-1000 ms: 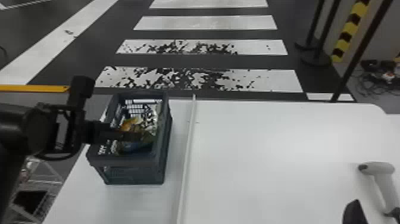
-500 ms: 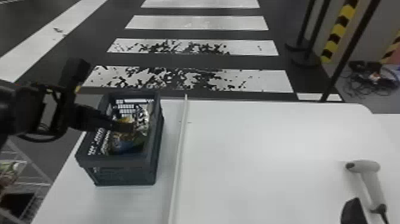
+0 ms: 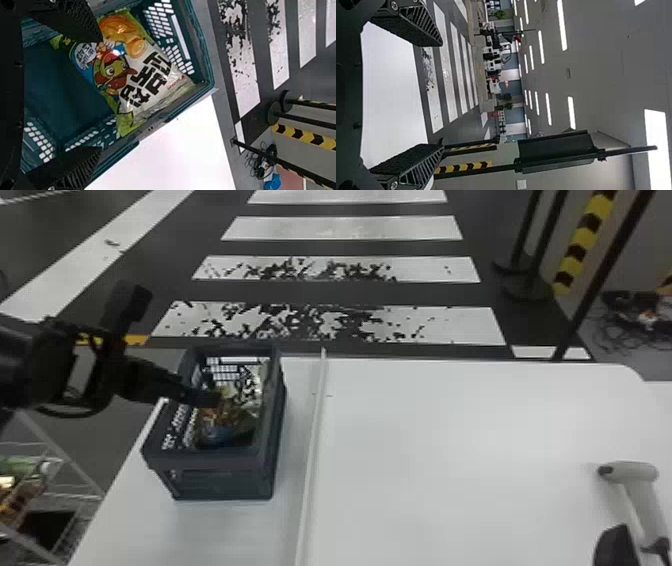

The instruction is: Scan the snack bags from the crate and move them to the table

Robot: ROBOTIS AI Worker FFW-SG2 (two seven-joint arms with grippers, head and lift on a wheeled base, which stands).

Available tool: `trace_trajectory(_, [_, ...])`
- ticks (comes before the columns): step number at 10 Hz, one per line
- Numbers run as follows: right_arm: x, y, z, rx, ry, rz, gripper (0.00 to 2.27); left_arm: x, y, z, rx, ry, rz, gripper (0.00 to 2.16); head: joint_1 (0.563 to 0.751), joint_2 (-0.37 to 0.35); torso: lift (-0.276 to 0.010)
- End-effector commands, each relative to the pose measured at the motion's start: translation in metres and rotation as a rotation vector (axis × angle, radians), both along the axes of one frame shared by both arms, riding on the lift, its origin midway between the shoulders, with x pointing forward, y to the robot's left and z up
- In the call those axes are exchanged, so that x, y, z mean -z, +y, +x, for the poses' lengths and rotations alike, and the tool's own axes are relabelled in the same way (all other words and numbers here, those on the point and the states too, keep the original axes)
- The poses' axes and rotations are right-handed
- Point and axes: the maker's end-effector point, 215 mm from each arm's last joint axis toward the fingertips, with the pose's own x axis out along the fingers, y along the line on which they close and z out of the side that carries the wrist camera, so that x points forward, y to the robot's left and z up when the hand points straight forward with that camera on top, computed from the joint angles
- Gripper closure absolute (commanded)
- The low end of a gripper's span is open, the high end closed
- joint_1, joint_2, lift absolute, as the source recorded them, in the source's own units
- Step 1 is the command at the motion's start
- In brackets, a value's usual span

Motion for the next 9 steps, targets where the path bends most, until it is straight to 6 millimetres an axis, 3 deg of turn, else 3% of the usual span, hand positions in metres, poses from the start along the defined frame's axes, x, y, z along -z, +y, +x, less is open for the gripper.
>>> trace_trajectory(1, [0.001, -0.001, 0.000, 0.007, 0.002, 0.007, 0.08, 0.001, 0.005, 0.012, 0.029, -0.048, 0.024, 0.02, 0.695, 0.087, -0.095])
trace_trajectory(4, [0.002, -0.005, -0.002, 0.020, 0.005, 0.012, 0.08, 0.018, 0.002, 0.034, 0.075, -0.074, 0.060, 0.03, 0.695, 0.090, -0.095])
trace_trajectory(9, [0.005, -0.015, -0.005, 0.043, 0.011, 0.033, 0.08, 0.054, -0.015, 0.049, 0.159, -0.069, 0.123, 0.03, 0.695, 0.056, -0.095])
